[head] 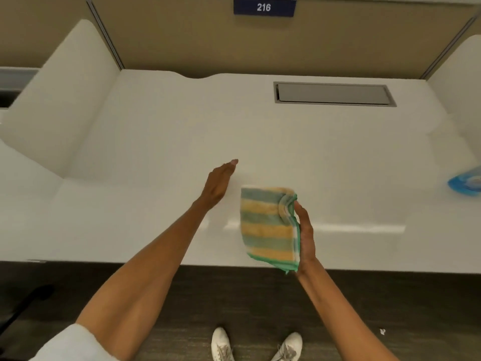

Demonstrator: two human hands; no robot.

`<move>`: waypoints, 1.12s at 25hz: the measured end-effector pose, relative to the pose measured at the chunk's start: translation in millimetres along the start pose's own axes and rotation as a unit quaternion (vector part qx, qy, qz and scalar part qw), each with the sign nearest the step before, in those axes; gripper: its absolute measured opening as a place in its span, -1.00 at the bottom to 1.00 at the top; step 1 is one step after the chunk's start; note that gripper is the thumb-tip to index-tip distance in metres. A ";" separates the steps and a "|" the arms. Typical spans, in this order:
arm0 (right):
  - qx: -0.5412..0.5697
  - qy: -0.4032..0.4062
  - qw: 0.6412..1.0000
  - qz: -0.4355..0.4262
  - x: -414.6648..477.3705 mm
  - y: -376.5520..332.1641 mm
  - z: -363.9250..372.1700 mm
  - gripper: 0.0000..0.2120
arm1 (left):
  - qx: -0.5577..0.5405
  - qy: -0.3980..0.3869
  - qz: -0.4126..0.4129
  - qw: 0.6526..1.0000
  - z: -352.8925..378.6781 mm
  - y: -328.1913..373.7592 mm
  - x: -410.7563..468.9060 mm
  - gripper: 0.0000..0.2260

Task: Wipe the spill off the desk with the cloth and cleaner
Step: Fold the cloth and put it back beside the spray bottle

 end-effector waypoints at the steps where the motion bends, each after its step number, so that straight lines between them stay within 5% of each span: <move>1: 0.005 -0.017 1.000 -0.005 1.2 -9.7 8.9 -0.29 | -0.053 -0.027 -0.009 0.998 8.4 13.2 -5.3 -0.52; 8: -0.030 0.046 0.991 -0.122 3.1 -90.3 32.3 -0.43 | -0.253 -0.151 -0.075 0.953 56.1 89.3 -28.1 -0.28; 11: -0.047 0.073 0.983 -0.159 -8.7 -119.2 25.7 -0.47 | -0.213 -0.164 -0.055 0.962 69.3 113.8 -31.6 -0.27; 17: -0.148 0.088 0.963 -0.206 -47.0 -179.7 -0.4 -0.71 | -0.144 -0.134 -0.017 0.980 83.2 142.7 -30.6 -0.55; 23: -0.444 0.082 0.888 -0.087 -71.4 -232.2 -11.1 -0.51 | -0.041 -0.159 -0.002 0.986 104.7 173.6 -32.8 -0.51; 28: -0.458 0.081 0.877 -0.120 -78.3 -259.0 -11.9 -0.59 | -0.080 -0.140 0.000 0.987 120.0 200.6 -32.9 -0.49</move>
Point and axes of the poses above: each hand's wrist, its own x-axis towards the middle knuckle, its own z-axis out of the palm, y = z × x, the point moved 4 cm from there along x, towards the middle knuckle, and after that the axes turned 6 degrees about x, right-handed, at the moved point
